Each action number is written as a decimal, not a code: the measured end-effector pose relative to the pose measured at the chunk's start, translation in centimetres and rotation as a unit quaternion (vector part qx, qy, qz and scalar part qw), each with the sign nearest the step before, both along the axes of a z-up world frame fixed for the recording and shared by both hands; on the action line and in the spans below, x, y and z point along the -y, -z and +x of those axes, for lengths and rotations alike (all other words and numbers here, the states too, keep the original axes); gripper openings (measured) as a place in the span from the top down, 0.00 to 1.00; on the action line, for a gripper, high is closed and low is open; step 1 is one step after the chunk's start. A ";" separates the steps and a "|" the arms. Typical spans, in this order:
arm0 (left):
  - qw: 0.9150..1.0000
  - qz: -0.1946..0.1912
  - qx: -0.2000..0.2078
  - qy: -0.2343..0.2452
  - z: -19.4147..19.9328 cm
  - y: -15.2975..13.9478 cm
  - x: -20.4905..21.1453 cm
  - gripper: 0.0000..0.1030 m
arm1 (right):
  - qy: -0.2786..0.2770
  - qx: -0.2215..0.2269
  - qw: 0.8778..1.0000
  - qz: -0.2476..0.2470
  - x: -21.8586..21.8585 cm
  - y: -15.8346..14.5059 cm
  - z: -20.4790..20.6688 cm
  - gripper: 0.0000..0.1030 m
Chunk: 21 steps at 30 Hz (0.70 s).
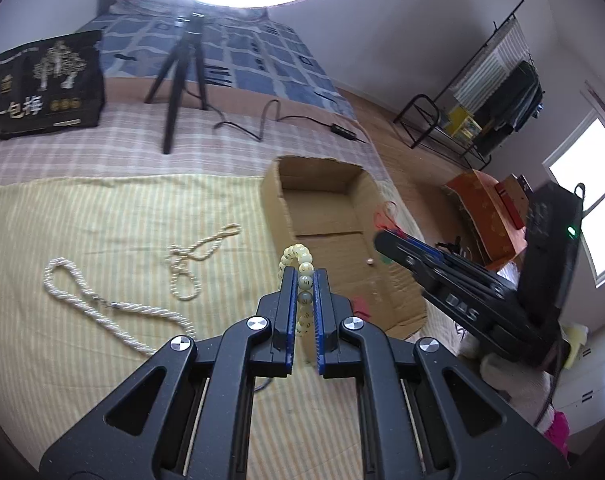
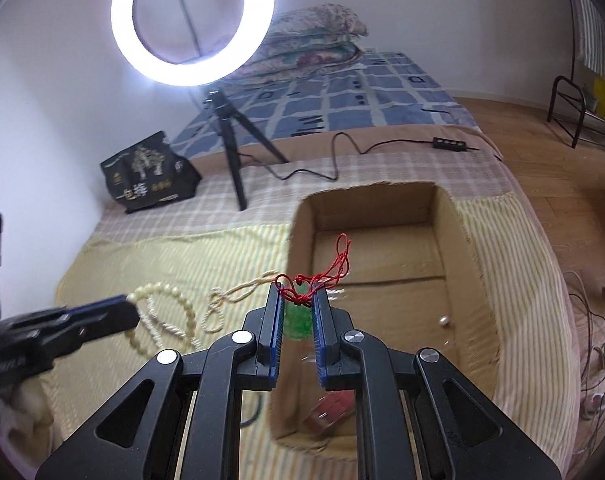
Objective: Organize jewelry
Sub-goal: 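Carry the bracelet and jade pendant with both grippers over the box, then open both grippers to drop the bracelet and pendant into the box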
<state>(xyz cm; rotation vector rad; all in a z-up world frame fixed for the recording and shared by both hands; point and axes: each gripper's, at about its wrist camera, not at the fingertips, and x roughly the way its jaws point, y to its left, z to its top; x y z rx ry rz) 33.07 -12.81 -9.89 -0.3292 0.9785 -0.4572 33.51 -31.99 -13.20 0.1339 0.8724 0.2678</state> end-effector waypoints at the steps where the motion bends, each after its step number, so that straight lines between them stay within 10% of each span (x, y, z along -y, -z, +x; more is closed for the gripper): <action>1: 1.000 0.000 0.001 0.003 0.1 0.0 0.5 0.95 | 0.002 0.000 1.000 -0.002 0.3 0.1 0.3 0.89; 21: 0.999 0.020 -0.021 0.037 2.1 3.6 6.5 0.95 | 0.030 -0.028 0.999 0.001 4.1 4.2 5.9 0.88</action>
